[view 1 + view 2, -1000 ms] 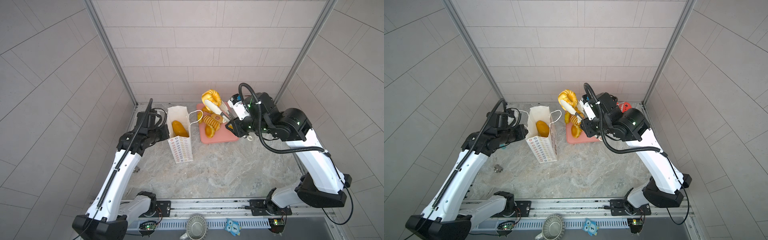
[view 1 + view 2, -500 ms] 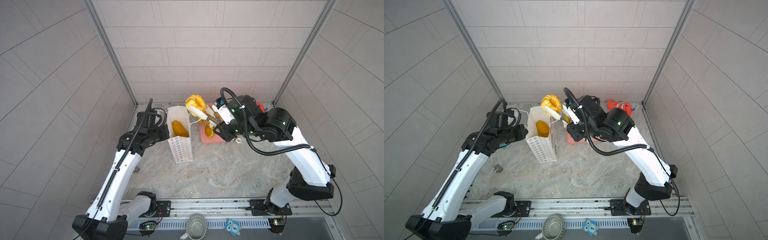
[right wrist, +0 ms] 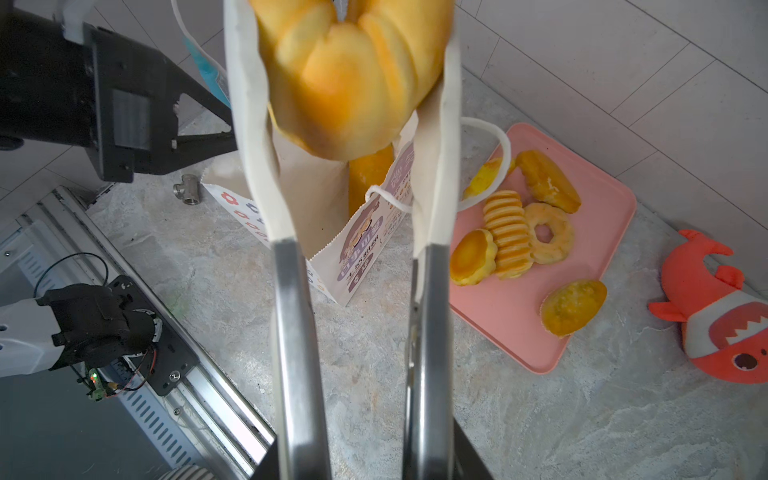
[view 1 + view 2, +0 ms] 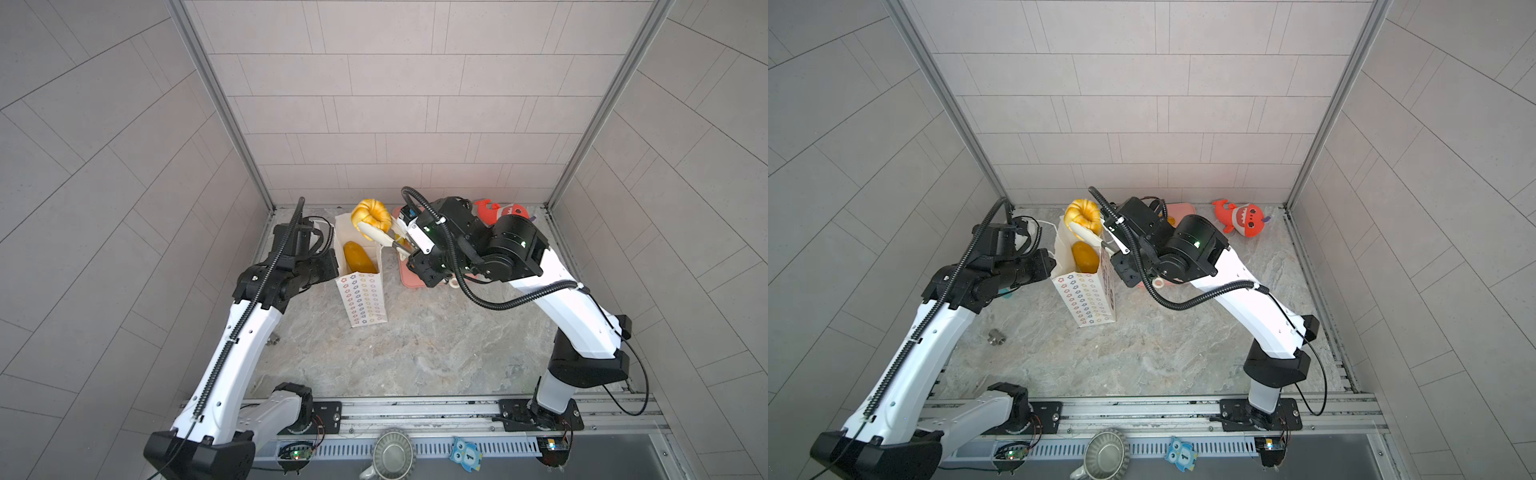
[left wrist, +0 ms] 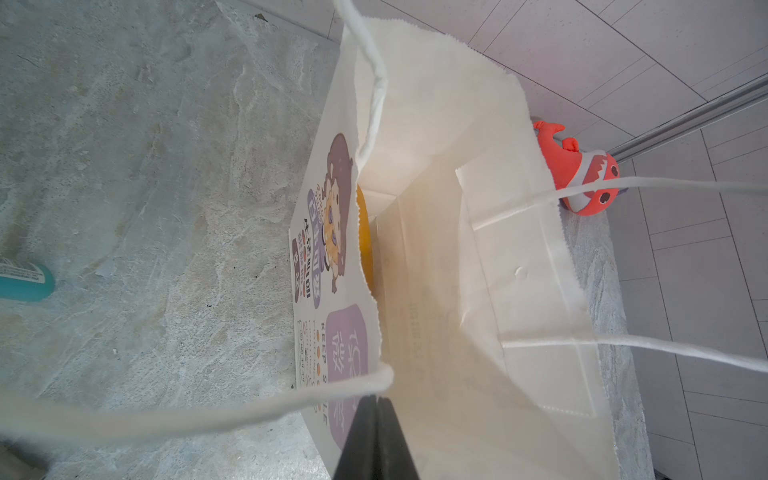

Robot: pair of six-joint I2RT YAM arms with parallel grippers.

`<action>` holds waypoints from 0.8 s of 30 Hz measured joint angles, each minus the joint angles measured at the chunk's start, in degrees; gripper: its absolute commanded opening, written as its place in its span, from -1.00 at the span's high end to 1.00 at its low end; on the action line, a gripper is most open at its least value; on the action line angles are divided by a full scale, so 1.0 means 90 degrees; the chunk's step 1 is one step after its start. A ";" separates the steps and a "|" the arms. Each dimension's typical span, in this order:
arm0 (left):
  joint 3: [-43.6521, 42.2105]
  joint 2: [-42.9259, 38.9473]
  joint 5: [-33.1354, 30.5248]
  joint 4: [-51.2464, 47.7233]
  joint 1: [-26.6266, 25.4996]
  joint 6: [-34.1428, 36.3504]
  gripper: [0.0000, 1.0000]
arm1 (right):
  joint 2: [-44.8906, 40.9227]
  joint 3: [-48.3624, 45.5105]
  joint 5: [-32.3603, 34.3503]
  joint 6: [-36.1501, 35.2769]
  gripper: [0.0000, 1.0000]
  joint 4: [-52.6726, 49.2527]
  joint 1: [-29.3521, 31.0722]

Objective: Place the fake bread into the paper bag
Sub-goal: 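Carry the ring bun with the right gripper over the paper bag opening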

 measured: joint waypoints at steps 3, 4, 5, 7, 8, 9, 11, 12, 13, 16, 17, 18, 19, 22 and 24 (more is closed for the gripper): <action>0.0000 0.0000 0.0000 0.0000 0.0000 0.0000 0.86 | 0.0109 0.0017 0.0017 0.0000 0.19 -0.0034 0.0015; 0.0000 0.0000 0.0000 0.0000 0.0000 0.0000 0.85 | 0.0131 0.0017 0.0019 -0.0002 0.19 -0.0034 0.0017; 0.0000 0.0000 0.0000 0.0000 0.0000 0.0000 0.86 | 0.0148 0.0017 0.0022 0.0000 0.19 -0.0036 0.0029; 0.0000 0.0000 0.0000 0.0000 0.0000 -0.0002 0.86 | 0.0177 0.0017 0.0022 -0.0002 0.19 -0.0041 0.0044; 0.0000 0.0000 0.0000 0.0000 0.0000 0.0000 0.86 | 0.0185 0.0019 0.0019 -0.0002 0.19 -0.0044 0.0053; 0.0000 0.0000 0.0000 0.0000 0.0000 -0.0002 0.85 | 0.0204 0.0024 0.0019 -0.0002 0.19 -0.0051 0.0061; 0.0000 0.0000 0.0000 0.0000 0.0000 -0.0010 0.86 | 0.0253 0.0049 0.0019 -0.0005 0.19 -0.0058 0.0080; 0.0000 0.0000 0.0000 0.0000 0.0000 -0.0017 0.86 | 0.0294 0.0063 0.0022 -0.0007 0.19 -0.0066 0.0087; 0.0000 -0.0002 0.0000 0.0000 0.0000 -0.0022 0.85 | 0.0333 0.0070 0.0022 -0.0007 0.19 -0.0068 0.0092; 0.0000 -0.0012 0.0000 0.0000 0.0000 -0.0022 0.86 | 0.0464 0.0070 0.0024 -0.0027 0.19 -0.0075 0.0102; 0.0000 -0.0017 0.0000 0.0000 0.0000 -0.0022 0.85 | 0.0503 0.0070 0.0027 -0.0029 0.19 -0.0075 0.0107; 0.0000 -0.0024 0.0000 0.0000 0.0000 -0.0022 0.86 | 0.0544 0.0070 0.0036 -0.0034 0.19 -0.0078 0.0109; 0.0000 -0.0029 0.0000 0.0000 0.0000 -0.0022 0.86 | 0.0576 0.0070 0.0044 -0.0039 0.19 -0.0078 0.0114; 0.0000 -0.0034 0.0002 0.0000 0.0000 -0.0024 0.86 | 0.0636 0.0070 0.0046 -0.0058 0.19 -0.0083 0.0129; 0.0000 -0.0034 0.0002 0.0000 0.0000 -0.0024 0.86 | 0.0656 0.0070 0.0046 -0.0073 0.19 -0.0085 0.0136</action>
